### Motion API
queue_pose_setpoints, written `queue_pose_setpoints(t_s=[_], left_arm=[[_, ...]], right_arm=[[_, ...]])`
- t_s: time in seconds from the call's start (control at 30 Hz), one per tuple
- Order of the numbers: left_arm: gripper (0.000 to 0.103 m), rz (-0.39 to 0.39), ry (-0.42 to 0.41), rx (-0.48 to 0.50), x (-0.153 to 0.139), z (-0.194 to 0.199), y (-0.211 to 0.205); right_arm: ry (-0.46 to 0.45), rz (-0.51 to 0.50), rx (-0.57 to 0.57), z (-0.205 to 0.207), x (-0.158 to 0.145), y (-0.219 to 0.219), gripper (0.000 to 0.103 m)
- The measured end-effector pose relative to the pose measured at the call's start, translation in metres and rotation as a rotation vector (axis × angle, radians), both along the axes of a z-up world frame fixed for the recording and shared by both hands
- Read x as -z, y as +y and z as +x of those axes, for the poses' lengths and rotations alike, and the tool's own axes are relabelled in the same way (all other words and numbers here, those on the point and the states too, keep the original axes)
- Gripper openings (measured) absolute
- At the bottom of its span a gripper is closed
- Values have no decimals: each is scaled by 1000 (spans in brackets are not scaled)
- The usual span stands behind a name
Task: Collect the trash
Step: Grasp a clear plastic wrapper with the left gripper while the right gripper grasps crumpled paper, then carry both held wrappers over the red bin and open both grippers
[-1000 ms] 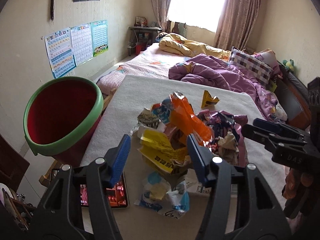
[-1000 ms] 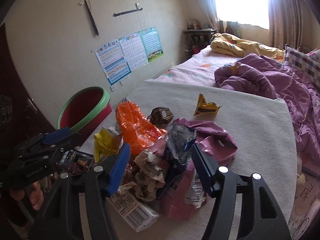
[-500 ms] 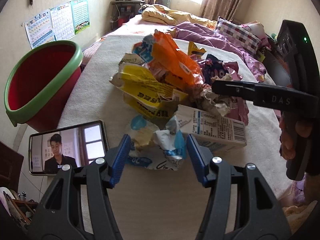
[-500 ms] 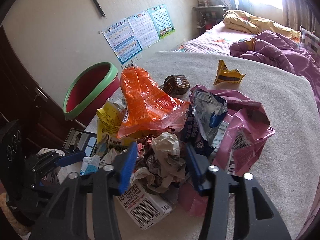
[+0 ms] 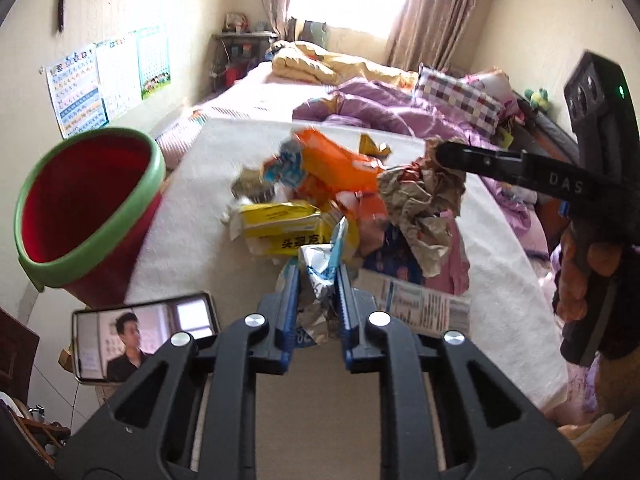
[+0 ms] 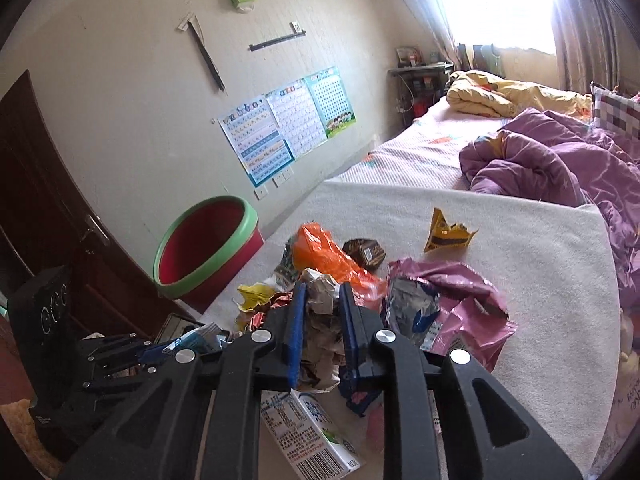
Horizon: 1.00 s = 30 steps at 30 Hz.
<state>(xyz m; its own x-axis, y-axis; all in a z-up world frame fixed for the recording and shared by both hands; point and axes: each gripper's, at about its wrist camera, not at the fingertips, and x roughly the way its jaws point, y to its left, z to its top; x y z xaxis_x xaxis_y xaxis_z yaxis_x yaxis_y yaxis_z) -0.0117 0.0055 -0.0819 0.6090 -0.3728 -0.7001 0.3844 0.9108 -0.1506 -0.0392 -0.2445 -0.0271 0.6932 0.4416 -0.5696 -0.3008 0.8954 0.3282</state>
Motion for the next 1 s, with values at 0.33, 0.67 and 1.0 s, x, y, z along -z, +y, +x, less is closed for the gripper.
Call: queue_pose_setpoints(t_s=[0.33, 0.67, 1.0], left_arm=[[17, -39, -87, -164, -38, 20, 54], [17, -16, -109, -244, -45, 46, 122], [17, 15, -87, -250, -35, 86, 193]], right_arm=[[-120, 29, 11, -2, -47, 16, 17], [-93, 25, -3, 16, -42, 81, 17], [-72, 19, -50, 65, -33, 176, 17]])
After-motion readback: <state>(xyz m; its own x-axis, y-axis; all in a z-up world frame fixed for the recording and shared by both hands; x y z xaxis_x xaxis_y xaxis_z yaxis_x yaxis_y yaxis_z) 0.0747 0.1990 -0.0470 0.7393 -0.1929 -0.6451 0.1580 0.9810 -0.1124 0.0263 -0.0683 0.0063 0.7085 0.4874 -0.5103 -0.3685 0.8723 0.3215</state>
